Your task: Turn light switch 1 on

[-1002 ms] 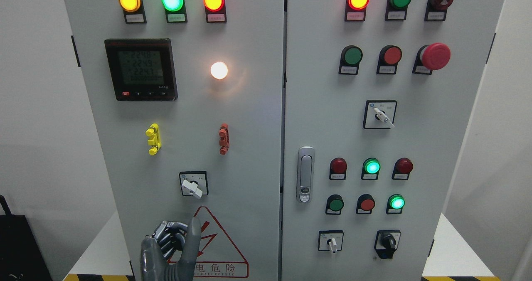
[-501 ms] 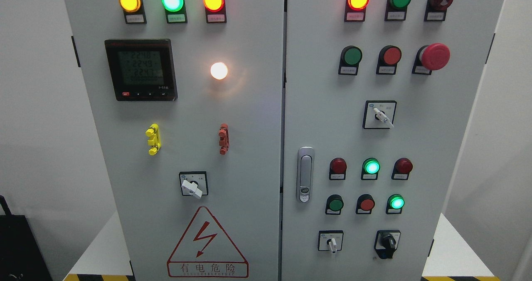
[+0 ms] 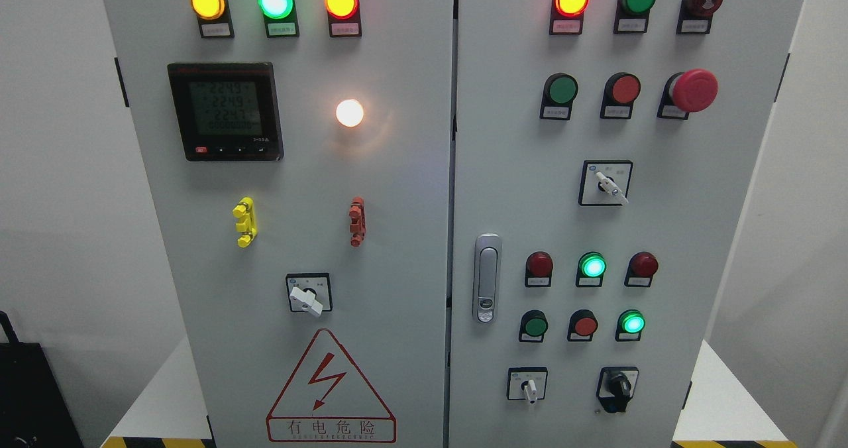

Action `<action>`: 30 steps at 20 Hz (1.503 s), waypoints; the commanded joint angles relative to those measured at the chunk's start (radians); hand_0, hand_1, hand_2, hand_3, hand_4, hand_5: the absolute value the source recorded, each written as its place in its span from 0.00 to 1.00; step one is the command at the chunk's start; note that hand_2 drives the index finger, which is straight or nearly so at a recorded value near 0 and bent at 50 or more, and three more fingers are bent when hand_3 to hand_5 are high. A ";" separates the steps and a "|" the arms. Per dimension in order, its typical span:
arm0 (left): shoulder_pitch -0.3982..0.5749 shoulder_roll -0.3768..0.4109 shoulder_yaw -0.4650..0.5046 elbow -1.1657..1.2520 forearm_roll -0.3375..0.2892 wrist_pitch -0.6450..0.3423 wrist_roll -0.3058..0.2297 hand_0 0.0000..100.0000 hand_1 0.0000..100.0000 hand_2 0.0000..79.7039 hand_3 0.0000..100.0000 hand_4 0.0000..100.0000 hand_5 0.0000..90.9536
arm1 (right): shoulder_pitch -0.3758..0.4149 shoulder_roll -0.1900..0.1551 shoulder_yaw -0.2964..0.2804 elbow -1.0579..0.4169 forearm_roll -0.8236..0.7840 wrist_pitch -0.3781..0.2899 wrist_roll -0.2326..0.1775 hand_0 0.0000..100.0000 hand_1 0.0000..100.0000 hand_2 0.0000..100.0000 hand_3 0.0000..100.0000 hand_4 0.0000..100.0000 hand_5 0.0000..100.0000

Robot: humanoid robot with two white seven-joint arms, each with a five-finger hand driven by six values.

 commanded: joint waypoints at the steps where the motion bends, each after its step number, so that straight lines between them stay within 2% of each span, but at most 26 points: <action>1: 0.013 0.015 0.060 0.712 -0.008 0.019 -0.149 0.17 0.44 0.29 0.56 0.63 0.23 | 0.000 0.000 0.000 0.000 0.000 0.000 0.000 0.00 0.00 0.00 0.00 0.00 0.00; 2: 0.013 0.015 0.057 0.774 -0.017 0.028 -0.193 0.19 0.44 0.24 0.51 0.60 0.20 | 0.000 0.000 0.000 0.000 0.000 0.000 0.000 0.00 0.00 0.00 0.00 0.00 0.00; 4: 0.007 0.013 0.059 0.874 -0.026 0.060 -0.281 0.24 0.43 0.06 0.33 0.45 0.12 | 0.000 0.000 0.000 0.000 0.000 0.000 0.000 0.00 0.00 0.00 0.00 0.00 0.00; 5: 0.002 0.013 0.060 0.906 -0.026 0.080 -0.317 0.25 0.42 0.04 0.29 0.40 0.11 | 0.000 0.000 0.000 0.000 0.000 0.000 0.000 0.00 0.00 0.00 0.00 0.00 0.00; 6: -0.002 0.018 0.060 0.928 -0.026 0.106 -0.348 0.27 0.39 0.00 0.21 0.31 0.07 | 0.000 0.000 0.000 0.000 0.000 0.000 0.000 0.00 0.00 0.00 0.00 0.00 0.00; 7: -0.010 0.020 0.060 0.948 -0.026 0.138 -0.370 0.28 0.37 0.00 0.15 0.26 0.03 | 0.000 0.000 0.000 0.000 0.000 0.000 0.000 0.00 0.00 0.00 0.00 0.00 0.00; 8: -0.022 0.021 0.060 0.974 -0.026 0.172 -0.379 0.29 0.35 0.00 0.13 0.23 0.02 | 0.000 0.000 0.000 0.000 0.000 0.000 0.000 0.00 0.00 0.00 0.00 0.00 0.00; 9: -0.045 0.021 0.060 1.015 -0.026 0.203 -0.382 0.31 0.32 0.00 0.11 0.20 0.00 | 0.000 0.000 0.000 0.000 0.000 0.000 0.000 0.00 0.00 0.00 0.00 0.00 0.00; 12: -0.099 0.020 0.056 1.128 -0.028 0.214 -0.379 0.34 0.28 0.00 0.06 0.14 0.00 | 0.000 -0.001 0.000 0.000 0.000 0.000 0.000 0.00 0.00 0.00 0.00 0.00 0.00; 13: -0.110 0.020 0.050 1.155 -0.031 0.215 -0.373 0.35 0.24 0.00 0.00 0.09 0.00 | 0.000 0.000 0.000 0.000 0.000 0.000 0.000 0.00 0.00 0.00 0.00 0.00 0.00; 16: -0.137 0.021 0.030 1.205 -0.037 0.223 -0.371 0.35 0.13 0.00 0.00 0.01 0.00 | 0.000 -0.001 0.000 0.000 0.000 0.000 0.000 0.00 0.00 0.00 0.00 0.00 0.00; 19: -0.151 0.007 0.019 1.225 -0.037 0.254 -0.368 0.34 0.09 0.00 0.00 0.00 0.00 | 0.000 0.000 0.000 0.000 0.000 0.000 0.000 0.00 0.00 0.00 0.00 0.00 0.00; 30: -0.156 0.006 0.010 1.227 -0.034 0.283 -0.368 0.32 0.05 0.00 0.00 0.00 0.00 | 0.000 -0.001 0.000 0.000 0.000 0.000 0.000 0.00 0.00 0.00 0.00 0.00 0.00</action>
